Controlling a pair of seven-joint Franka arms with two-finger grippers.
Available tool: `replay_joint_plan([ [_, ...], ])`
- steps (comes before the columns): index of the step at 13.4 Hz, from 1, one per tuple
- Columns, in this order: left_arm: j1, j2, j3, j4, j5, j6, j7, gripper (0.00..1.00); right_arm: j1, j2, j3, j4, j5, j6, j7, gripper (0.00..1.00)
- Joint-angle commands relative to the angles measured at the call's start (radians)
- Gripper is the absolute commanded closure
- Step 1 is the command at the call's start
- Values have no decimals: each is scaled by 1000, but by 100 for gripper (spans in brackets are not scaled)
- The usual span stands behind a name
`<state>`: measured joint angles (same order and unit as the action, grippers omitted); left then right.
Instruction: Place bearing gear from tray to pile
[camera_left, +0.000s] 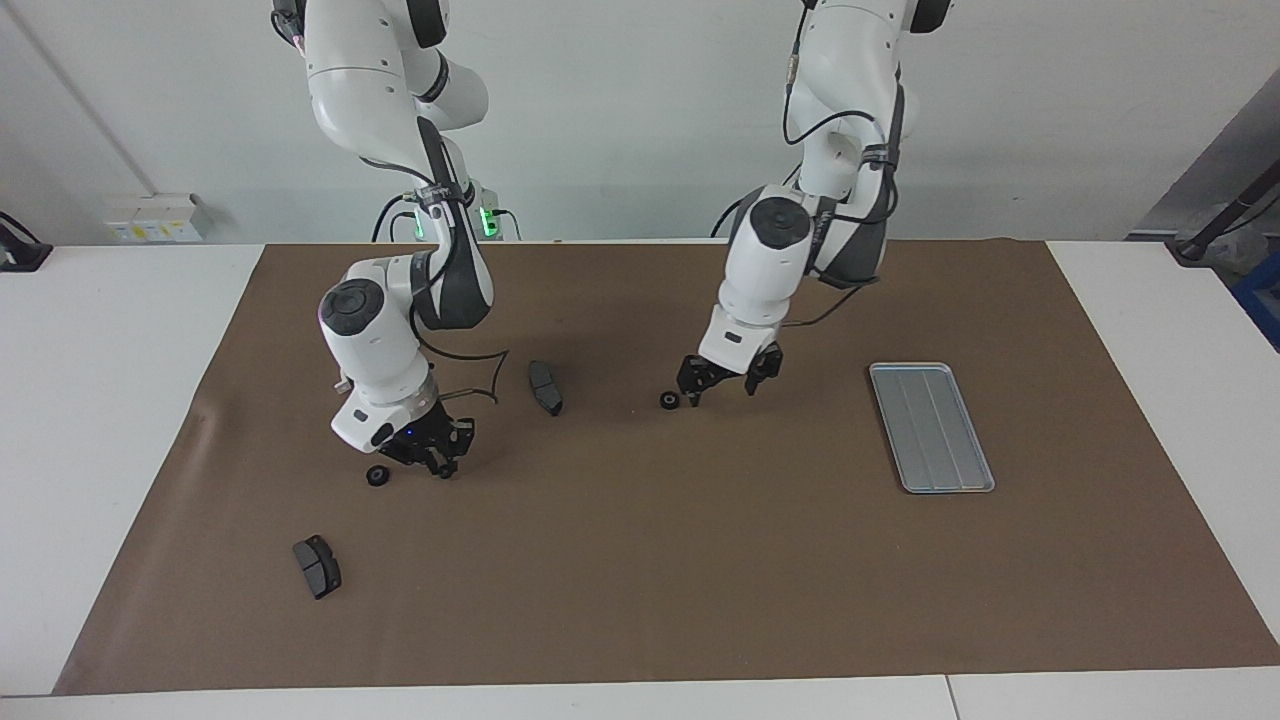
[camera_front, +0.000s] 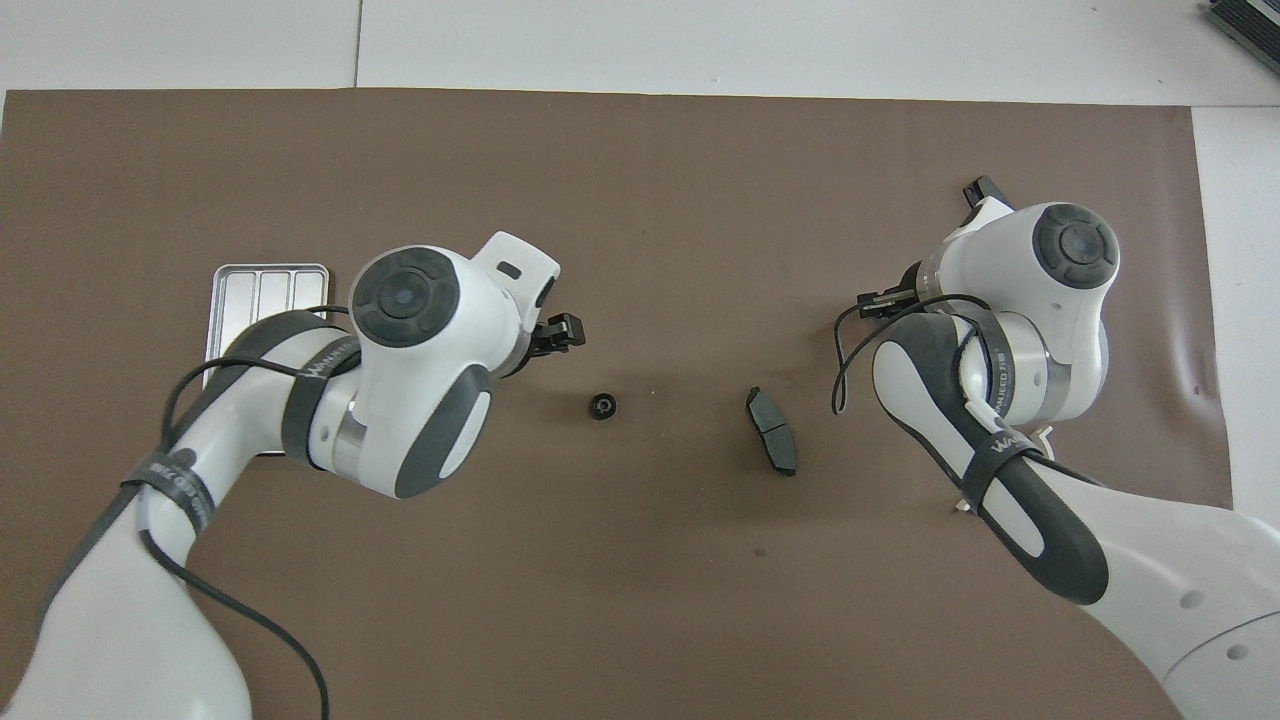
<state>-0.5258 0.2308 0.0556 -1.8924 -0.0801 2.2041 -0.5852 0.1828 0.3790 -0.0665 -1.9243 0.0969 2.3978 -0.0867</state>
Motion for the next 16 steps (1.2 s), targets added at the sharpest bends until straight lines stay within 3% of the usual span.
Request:
replay_joint_plan([
  [1, 110, -65, -7, 29, 10, -147, 161, 0, -2, -15, 1, -13, 30, 15, -34, 0],
  [4, 248, -117, -5, 38, 10, -266, 413, 0, 4, -61, 1, -4, 30, -17, 2, 0],
  [7, 378, -197, -2, 42, 10, -381, 628, 0, 20, -130, 20, 10, 27, -63, 170, 0],
  [11, 478, -318, 0, 44, 19, -481, 746, 0, 27, -132, 155, 88, -21, -126, 395, 0],
  [16, 477, -329, -4, 72, 82, -485, 737, 0, 41, -98, 347, 123, -133, -117, 665, 0],
])
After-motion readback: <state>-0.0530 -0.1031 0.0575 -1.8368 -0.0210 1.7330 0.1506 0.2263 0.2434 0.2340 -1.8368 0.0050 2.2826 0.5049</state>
